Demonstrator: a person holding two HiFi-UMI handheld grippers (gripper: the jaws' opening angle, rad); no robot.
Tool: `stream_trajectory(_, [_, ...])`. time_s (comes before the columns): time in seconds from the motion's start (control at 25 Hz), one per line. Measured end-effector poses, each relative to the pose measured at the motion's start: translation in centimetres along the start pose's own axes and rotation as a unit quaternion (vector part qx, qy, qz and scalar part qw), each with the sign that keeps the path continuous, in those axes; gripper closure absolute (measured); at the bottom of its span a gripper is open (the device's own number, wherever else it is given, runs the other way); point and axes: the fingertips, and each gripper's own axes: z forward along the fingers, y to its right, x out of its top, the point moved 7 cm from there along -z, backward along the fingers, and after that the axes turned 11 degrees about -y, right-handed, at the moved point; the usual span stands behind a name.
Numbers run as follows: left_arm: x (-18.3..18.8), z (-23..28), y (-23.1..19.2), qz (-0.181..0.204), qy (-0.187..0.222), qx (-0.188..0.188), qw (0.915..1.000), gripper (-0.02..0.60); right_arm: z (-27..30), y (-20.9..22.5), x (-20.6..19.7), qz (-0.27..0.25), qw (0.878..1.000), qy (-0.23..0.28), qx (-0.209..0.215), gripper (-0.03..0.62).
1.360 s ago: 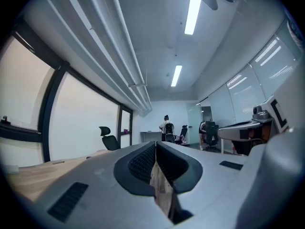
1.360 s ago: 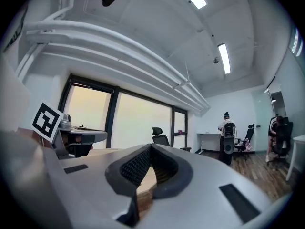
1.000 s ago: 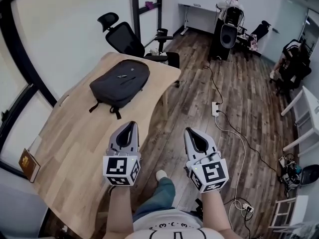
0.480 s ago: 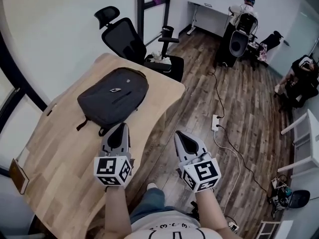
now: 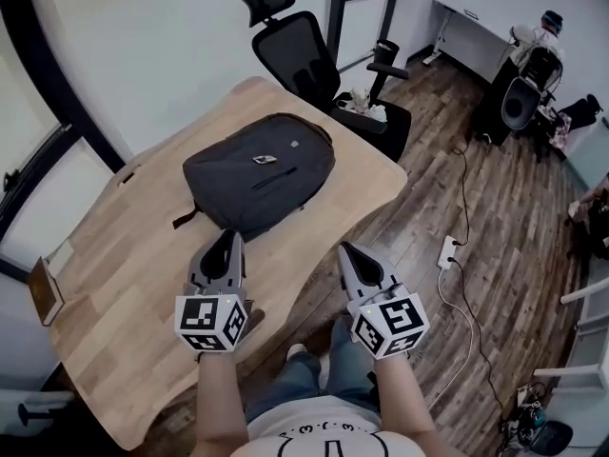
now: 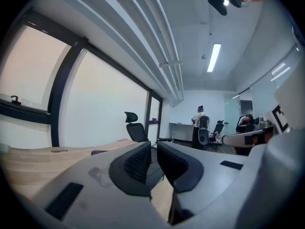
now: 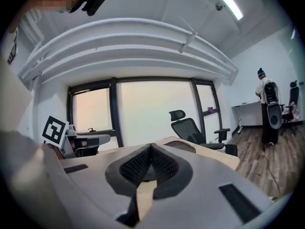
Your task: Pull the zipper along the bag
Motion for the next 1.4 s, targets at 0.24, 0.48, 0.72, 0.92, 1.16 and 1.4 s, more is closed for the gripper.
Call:
stream_trajectory(0.24, [-0.7, 1.7, -1.7, -0.008, -0.029, 0.057, 0.9979, 0.509, 5.3, 3.4, 0.7, 0.025, 0.999, -0.019, 0.035, 0.542])
stream_trajectory(0.48, [0.6, 6.2, -1.2, -0.002, -0.039, 0.098, 0.9944, 0.472, 10.5, 8.3, 3.2, 0.03, 0.996, -0.04, 0.078, 0.54])
stream_trajectory(0.72, [0.8, 11.0, -1.8, -0.024, -0.054, 0.138, 0.9886, 0.472, 15.8, 12.6, 4.4, 0.01, 0.988, -0.082, 0.13, 0.362])
stream_trajectory(0.92, [0.4, 13.8, -2.1, -0.054, -0.065, 0.18, 0.98, 0.472, 20.0, 15.0, 4.5, -0.018, 0.976, -0.126, 0.175, 0.37])
stream_trajectory(1.16, [-1.6, 14.8, -2.3, -0.091, -0.095, 0.223, 0.966, 0.472, 23.6, 15.5, 3.3, -0.042, 0.956, -0.18, 0.227, 0.375])
stream_trajectory(1.4, [-4.1, 14.5, -3.5, -0.111, -0.136, 0.224, 0.9587, 0.472, 24.7, 14.0, -0.4, -0.036, 0.94, -0.24, 0.241, 0.376])
